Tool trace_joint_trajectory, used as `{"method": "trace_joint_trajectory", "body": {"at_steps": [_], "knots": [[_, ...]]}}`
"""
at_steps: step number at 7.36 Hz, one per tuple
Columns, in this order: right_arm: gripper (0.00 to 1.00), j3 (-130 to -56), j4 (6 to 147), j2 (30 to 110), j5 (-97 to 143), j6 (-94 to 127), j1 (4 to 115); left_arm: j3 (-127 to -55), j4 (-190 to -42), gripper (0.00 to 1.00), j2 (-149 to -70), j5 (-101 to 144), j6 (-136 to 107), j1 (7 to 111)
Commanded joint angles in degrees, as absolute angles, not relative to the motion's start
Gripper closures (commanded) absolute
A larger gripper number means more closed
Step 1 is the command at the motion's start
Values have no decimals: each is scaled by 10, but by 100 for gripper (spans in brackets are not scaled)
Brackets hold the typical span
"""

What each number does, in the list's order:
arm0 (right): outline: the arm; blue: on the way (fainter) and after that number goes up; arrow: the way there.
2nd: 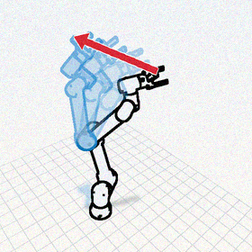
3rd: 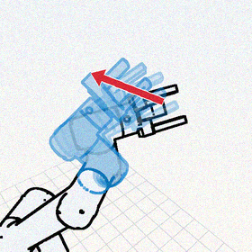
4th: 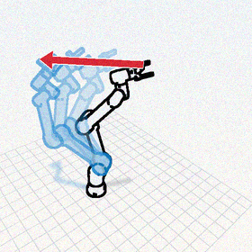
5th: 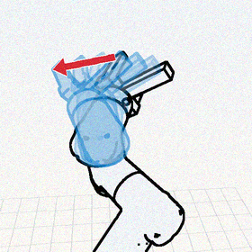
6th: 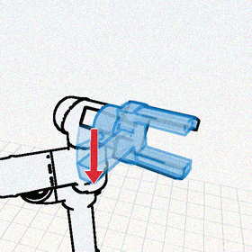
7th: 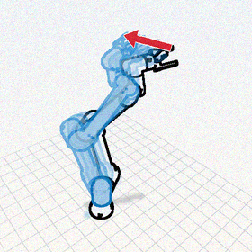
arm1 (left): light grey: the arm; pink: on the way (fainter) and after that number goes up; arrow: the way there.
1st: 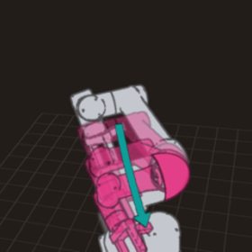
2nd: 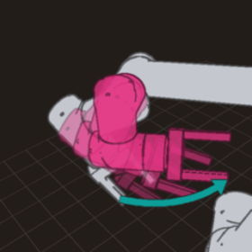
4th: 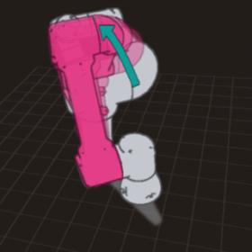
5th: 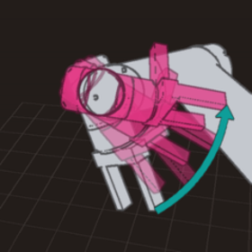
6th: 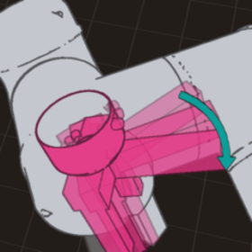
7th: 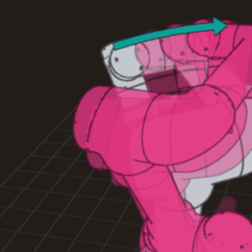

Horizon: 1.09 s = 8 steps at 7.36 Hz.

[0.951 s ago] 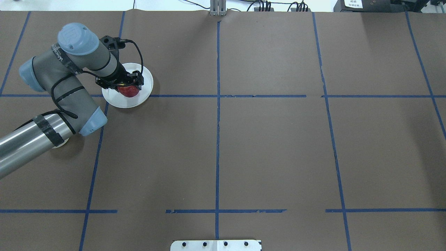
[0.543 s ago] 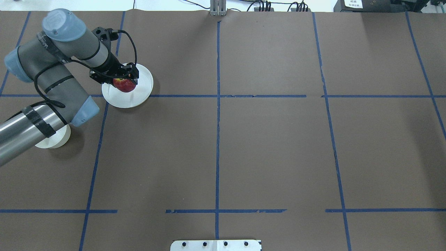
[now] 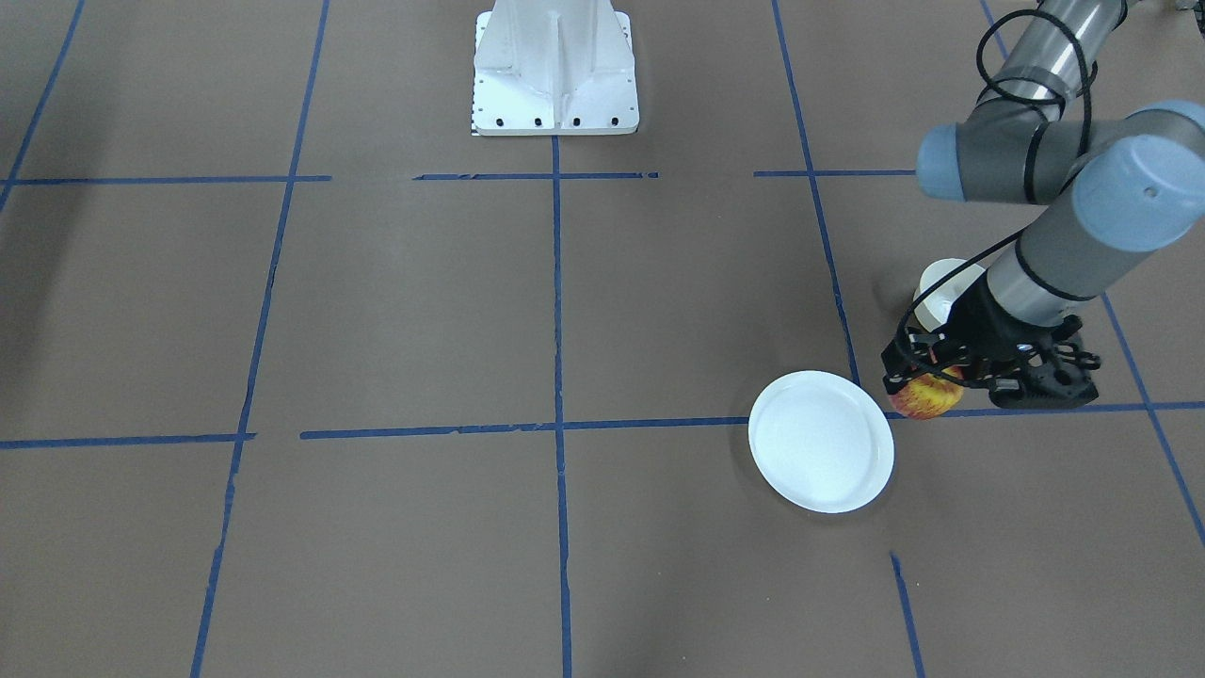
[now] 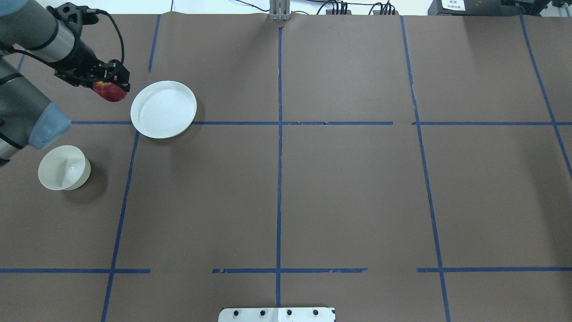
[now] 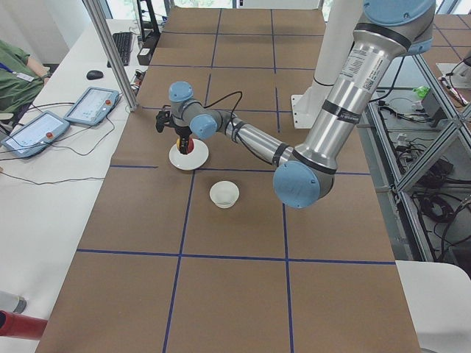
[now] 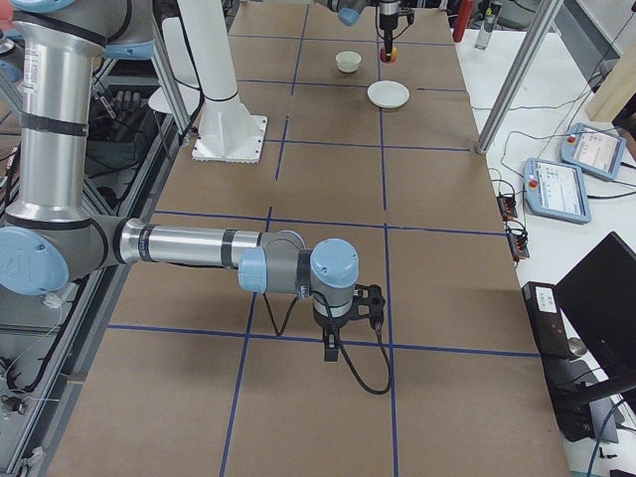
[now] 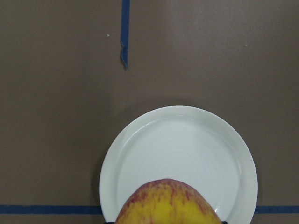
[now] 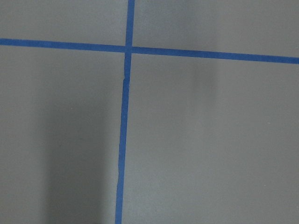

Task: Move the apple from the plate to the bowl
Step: 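Lift the apple with the left gripper and carry it over the white bowl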

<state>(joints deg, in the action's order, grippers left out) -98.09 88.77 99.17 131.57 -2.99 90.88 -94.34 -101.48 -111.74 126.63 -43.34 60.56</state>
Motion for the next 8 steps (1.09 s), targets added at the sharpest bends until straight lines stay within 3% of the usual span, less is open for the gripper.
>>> {"method": "trace_joint_trajectory", "body": {"at_steps": [1, 4, 6, 8], "knots": [[0, -981, 888, 991, 1316, -30, 909, -1061, -971, 94, -988, 1262, -341, 633], [0, -981, 889, 991, 1316, -30, 909, -1052, -1112, 95, -894, 1253, -421, 628], [0, -981, 888, 991, 1316, -30, 909, -988, -1246, 94, -882, 1219, -515, 595], [0, -981, 888, 992, 1316, -30, 909, -976, -1269, 94, -882, 1206, -577, 546]]}}
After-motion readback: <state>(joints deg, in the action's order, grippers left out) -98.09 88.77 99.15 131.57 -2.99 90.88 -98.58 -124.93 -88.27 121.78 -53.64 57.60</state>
